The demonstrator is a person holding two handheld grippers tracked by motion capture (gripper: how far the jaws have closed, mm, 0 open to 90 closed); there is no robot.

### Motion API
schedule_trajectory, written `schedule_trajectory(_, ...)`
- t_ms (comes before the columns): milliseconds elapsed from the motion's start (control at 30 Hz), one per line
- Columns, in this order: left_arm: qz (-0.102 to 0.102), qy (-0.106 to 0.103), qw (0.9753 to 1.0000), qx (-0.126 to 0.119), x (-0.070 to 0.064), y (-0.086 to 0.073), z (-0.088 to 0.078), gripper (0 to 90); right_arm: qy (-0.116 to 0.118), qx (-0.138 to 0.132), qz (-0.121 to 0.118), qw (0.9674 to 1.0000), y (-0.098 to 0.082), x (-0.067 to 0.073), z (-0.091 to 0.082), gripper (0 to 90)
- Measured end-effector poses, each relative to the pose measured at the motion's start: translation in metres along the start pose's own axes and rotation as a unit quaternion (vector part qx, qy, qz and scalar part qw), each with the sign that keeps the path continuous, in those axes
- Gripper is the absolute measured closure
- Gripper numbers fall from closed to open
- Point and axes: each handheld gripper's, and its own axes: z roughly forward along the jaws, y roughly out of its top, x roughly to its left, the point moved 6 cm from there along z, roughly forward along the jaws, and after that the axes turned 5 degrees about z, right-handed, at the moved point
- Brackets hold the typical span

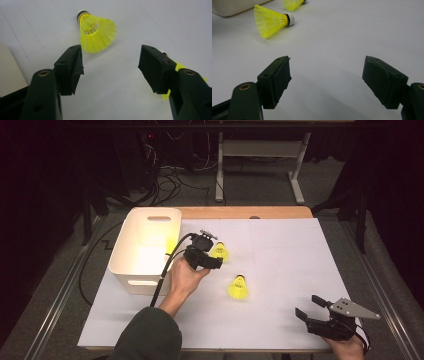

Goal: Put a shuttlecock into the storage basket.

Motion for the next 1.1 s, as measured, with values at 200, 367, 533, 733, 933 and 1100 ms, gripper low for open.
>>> schedule_trajectory(200,-0.003,0.005,1.0000,0.004,0.000,-0.001,0.006,36.7,0.001,0.000,0.000,1.0000,0.000,0.000,0.000,22.8)
schedule_trajectory(367,-0.009,0.008,0.9999,0.008,0.002,-0.001,0.013,37.1,0.003,-0.003,0.002,1.0000,0.001,0.000,0.000,22.7)
schedule_trajectory(533,-0.016,0.011,0.9997,0.012,0.005,-0.001,0.019,37.5,0.004,-0.002,0.002,1.0000,0.000,0.000,0.000,22.7)
schedule_trajectory(733,-0.022,0.015,0.9994,0.022,0.010,-0.002,0.027,38.2,0.003,-0.001,0.001,1.0000,0.000,0.000,0.000,22.8)
schedule_trajectory(933,-0.027,0.019,0.9991,0.025,0.014,-0.002,0.035,38.6,0.002,0.000,0.000,1.0000,0.000,0.000,0.000,22.8)
schedule_trajectory(1100,-0.024,0.028,0.9987,0.035,0.015,-0.003,0.042,40.1,0.002,0.000,0.001,1.0000,0.000,0.000,0.000,22.8)
